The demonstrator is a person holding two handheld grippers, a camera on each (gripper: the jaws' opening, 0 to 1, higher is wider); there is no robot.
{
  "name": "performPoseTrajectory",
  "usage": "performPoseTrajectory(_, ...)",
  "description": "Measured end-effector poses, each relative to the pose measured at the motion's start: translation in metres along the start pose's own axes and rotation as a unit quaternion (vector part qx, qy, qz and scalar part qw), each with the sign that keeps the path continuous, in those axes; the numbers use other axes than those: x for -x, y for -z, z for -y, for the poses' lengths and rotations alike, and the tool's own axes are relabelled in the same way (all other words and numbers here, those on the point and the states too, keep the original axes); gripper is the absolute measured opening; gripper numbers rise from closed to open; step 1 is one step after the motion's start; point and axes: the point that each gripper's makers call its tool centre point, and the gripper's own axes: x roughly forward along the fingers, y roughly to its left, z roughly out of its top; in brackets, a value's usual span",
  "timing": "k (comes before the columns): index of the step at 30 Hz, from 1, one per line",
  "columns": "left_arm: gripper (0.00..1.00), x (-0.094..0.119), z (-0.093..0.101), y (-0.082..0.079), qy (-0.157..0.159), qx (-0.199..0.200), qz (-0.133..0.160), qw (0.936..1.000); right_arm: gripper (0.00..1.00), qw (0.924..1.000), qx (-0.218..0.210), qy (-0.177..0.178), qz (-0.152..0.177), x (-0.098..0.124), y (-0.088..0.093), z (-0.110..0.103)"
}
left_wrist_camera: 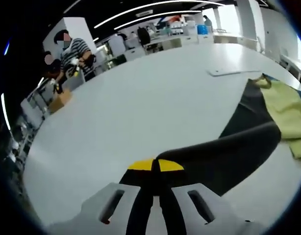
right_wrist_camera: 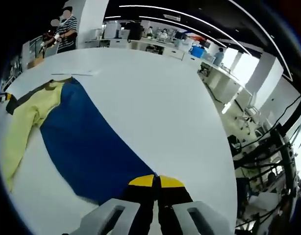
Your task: Fold the garment on the visible template until the final outline fits inside the template.
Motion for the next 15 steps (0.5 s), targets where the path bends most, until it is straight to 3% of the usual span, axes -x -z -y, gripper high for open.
performPoseTrajectory(15,0.00,-0.003,-0.007,0.001,-0.003,-0.026,-0.018,0.9995,0.00,0.9997,0.001,0.012,-0.022,-0.008,0.010,0.019)
